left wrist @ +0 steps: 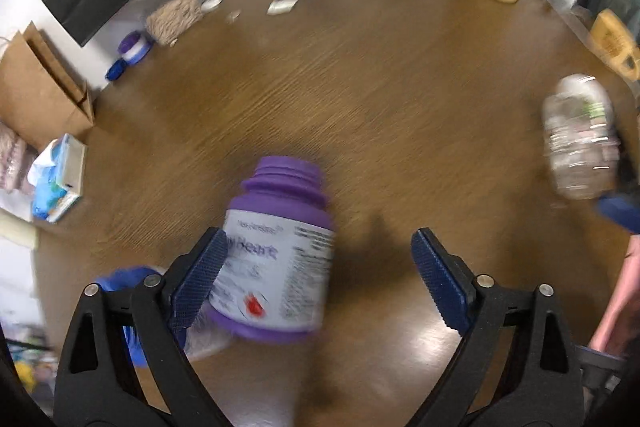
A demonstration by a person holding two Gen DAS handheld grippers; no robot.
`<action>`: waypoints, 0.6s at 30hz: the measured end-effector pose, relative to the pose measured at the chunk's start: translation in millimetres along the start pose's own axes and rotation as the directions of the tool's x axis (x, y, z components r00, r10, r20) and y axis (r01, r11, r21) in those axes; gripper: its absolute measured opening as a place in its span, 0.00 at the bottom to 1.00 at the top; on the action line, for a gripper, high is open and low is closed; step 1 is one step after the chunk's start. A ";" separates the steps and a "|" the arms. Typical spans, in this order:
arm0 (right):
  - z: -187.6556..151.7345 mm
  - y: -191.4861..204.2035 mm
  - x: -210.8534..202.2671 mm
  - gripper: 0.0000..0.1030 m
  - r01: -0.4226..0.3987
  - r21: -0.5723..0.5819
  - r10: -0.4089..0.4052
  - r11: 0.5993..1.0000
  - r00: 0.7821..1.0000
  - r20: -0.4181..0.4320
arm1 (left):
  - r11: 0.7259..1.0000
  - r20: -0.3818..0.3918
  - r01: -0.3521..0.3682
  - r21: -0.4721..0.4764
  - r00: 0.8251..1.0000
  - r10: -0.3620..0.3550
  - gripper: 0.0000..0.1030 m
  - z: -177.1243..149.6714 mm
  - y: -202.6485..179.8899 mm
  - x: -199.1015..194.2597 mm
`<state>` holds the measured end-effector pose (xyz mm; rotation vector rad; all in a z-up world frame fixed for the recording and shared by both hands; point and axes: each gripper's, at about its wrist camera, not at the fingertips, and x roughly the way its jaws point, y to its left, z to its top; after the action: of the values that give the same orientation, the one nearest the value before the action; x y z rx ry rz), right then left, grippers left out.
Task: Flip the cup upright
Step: 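Reach the left gripper to the lying purple-capped bottle and grasp it, then lift the purple-capped bottle with the left gripper and rotate it cap-up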
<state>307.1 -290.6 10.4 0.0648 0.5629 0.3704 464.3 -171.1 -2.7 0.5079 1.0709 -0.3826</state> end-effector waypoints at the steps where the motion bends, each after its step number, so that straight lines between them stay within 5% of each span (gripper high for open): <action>1: -0.1 -2.2 2.6 0.80 0.002 0.001 -0.002 1.000 1.000 0.001 | 1.000 -0.031 -0.017 0.012 0.999 0.018 0.89 1.8 0.8 8.5; 3: 0.4 -5.2 5.0 0.80 0.003 0.003 -0.003 1.000 1.000 0.000 | 1.000 -0.066 -0.016 0.026 0.998 0.017 0.84 2.9 0.8 18.5; 5: 0.6 -8.3 5.9 0.80 -0.002 0.009 0.002 1.000 1.000 0.002 | 0.999 -0.071 -0.023 0.037 0.997 0.026 0.59 4.8 0.1 22.8; 12: 0.2 -14.8 6.6 0.80 0.020 0.016 -0.020 1.000 1.000 -0.002 | 0.991 0.045 -0.043 0.129 0.998 0.038 0.58 -1.6 -31.6 1.6; 15: 5.7 -14.2 -8.2 0.80 0.036 0.016 -0.036 0.999 0.999 0.029 | 0.991 0.125 0.044 0.125 0.990 -0.060 0.58 -5.4 -34.5 -37.5; 18: 14.3 -11.1 -27.2 0.80 0.082 -0.002 -0.081 0.997 0.992 0.098 | 0.992 0.242 0.091 0.092 0.964 -0.111 0.58 -15.5 -24.9 -85.8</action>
<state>297.0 -310.1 34.6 0.0533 0.4661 0.2876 402.7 -178.3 63.4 0.4641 0.8439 -0.5666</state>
